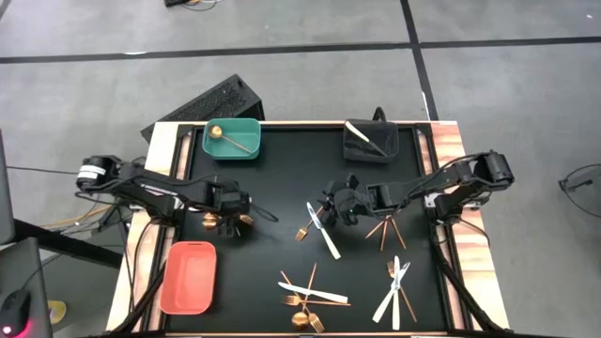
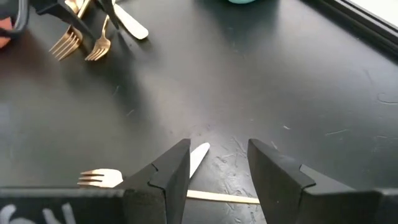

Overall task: Sort silverware by color (type)
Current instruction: Put the gold fork into the orange bin

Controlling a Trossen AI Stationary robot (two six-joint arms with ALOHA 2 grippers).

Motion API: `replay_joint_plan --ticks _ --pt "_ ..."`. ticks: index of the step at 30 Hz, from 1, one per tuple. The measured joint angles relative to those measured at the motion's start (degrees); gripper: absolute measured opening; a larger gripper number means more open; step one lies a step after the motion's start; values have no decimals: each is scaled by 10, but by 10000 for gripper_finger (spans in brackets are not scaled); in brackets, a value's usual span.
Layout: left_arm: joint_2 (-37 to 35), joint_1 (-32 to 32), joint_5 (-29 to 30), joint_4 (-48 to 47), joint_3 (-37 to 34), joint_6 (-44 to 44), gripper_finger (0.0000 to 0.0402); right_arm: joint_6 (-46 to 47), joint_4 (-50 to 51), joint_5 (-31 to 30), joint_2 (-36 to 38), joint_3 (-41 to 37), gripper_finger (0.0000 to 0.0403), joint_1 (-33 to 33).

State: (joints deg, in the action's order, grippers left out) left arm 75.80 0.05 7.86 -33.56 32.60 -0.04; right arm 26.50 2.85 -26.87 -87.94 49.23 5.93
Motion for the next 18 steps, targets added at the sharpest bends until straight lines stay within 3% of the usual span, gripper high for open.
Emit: replay_joint_plan --ticks 5,10,14,18 --pt "18 0 2 1 2 20 137 0 1 0 0 0 187 0" --pt "22 0 0 -28 24 16 73 0 1 0 0 0 187 0" --pt "22 -1 47 -57 65 -6 13 0 1 -1 0 0 187 0" --pt "22 0 106 -83 105 -61 6 0 1 -2 0 0 187 0"
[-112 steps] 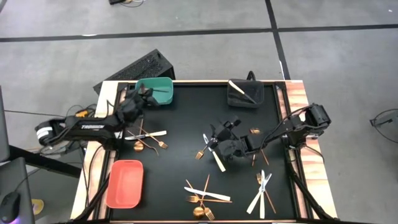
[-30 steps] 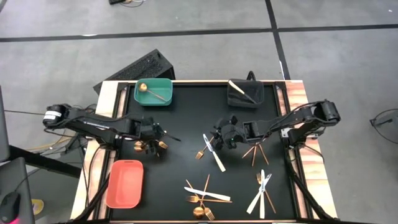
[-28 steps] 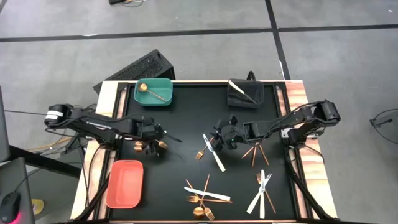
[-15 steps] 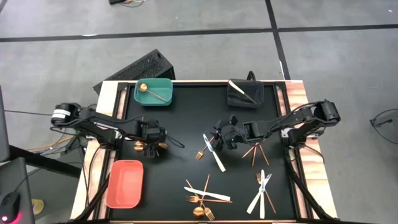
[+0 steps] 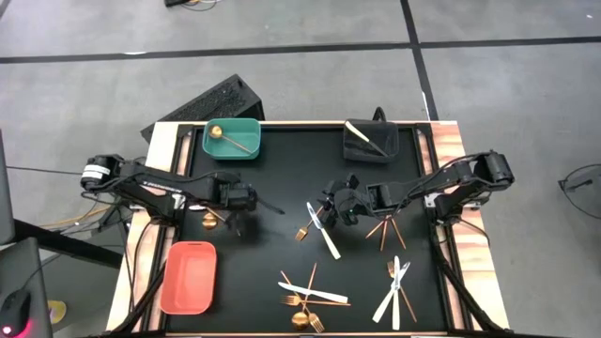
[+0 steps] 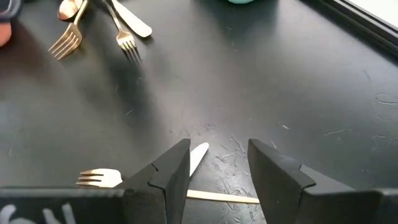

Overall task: Sort silverware by color (type)
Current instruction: Put the gold fork into the orange bin

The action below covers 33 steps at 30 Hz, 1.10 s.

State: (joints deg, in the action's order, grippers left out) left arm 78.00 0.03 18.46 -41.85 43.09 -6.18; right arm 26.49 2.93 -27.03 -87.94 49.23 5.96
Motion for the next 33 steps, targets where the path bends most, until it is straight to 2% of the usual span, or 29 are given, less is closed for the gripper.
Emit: replay_joint_plan --ticks 3,7,11,16,18,22,27,33 --pt "0 8 18 -19 26 -43 2 0 1 0 0 0 187 4" --pt "0 42 9 -95 60 -103 0 0 4 0 0 0 187 16" --pt "0 94 -28 -198 109 -217 0 0 14 0 0 0 187 24" --pt "-1 178 -3 -278 167 -359 0 0 11 -18 0 0 187 22" --pt "-1 214 31 -298 180 -436 0 0 11 -18 0 0 187 19" --pt "-5 294 85 -308 176 -644 0 0 11 -19 0 0 187 17" --pt "-1 394 90 -309 158 -872 0 -18 11 -20 0 0 187 17" --pt "0 488 90 -309 156 -1057 0 -31 8 -20 0 0 187 8"
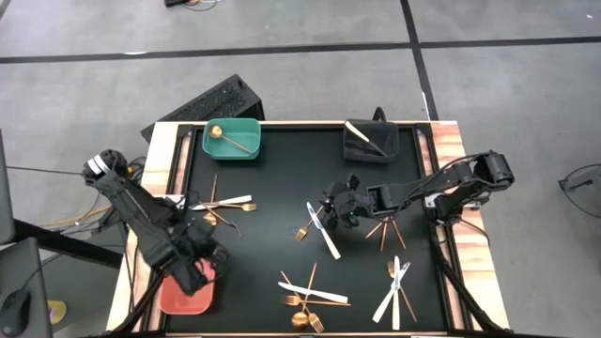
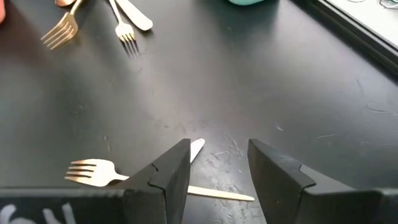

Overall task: Sort silverware by color (type)
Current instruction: Put the gold fork into the orange bin

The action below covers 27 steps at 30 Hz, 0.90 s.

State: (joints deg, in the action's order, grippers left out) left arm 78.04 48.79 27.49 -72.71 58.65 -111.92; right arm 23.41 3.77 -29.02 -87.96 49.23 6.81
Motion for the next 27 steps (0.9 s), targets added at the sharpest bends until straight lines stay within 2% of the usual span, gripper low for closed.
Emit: replay_joint_plan --ticks 3,7,12,14,18,20,27 --pt "0 35 -6 -1 0 -18 0 -1 0 0 0 0 187 -2" --pt "0 57 -18 -12 0 41 0 -17 -7 -2 0 0 187 -2" --pt "0 30 61 -35 0 40 0 -15 -40 5 0 0 187 -3" --pt "0 12 79 -37 0 65 2 -12 -94 12 -8 0 187 -6" --pt "0 -23 91 -51 0 124 18 -38 -250 130 -61 6 187 -23" --pt "0 -39 99 -49 0 161 32 -40 -286 168 -106 36 187 -26" --pt "0 -70 98 -50 0 283 104 -70 -228 172 -269 223 187 -15"
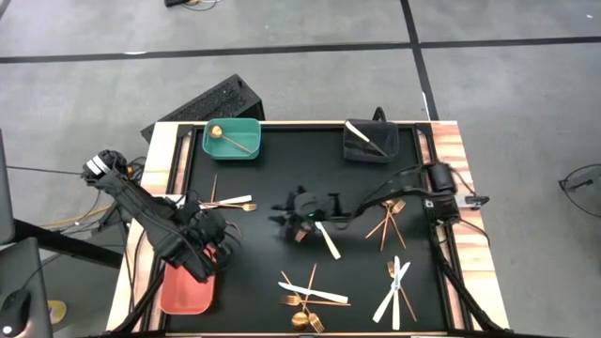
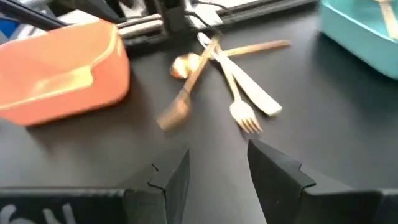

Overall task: Sort silverware by color (type)
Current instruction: Put the gold fork into the orange bin

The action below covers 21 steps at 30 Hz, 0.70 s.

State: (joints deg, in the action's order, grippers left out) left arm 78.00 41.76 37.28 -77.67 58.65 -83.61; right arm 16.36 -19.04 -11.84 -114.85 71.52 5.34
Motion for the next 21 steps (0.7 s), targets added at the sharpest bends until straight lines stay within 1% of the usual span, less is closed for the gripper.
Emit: replay_joint_plan --ticks 4,6,8,14,16,21 --pt "0 -1 -53 -4 0 81 143 -4 21 0 -76 107 187 4" --pt "0 -1 -79 -13 0 114 154 -12 42 0 -112 157 189 4" --pt "0 0 -91 -23 0 136 160 -27 74 0 -146 207 193 4" --pt "0 4 -86 -61 0 144 162 -49 146 0 -234 336 215 -1" --pt "0 4 -77 -76 0 138 162 -51 165 1 -260 369 223 -3" --pt "0 4 -61 -84 0 129 162 -59 179 32 -313 430 234 -7"
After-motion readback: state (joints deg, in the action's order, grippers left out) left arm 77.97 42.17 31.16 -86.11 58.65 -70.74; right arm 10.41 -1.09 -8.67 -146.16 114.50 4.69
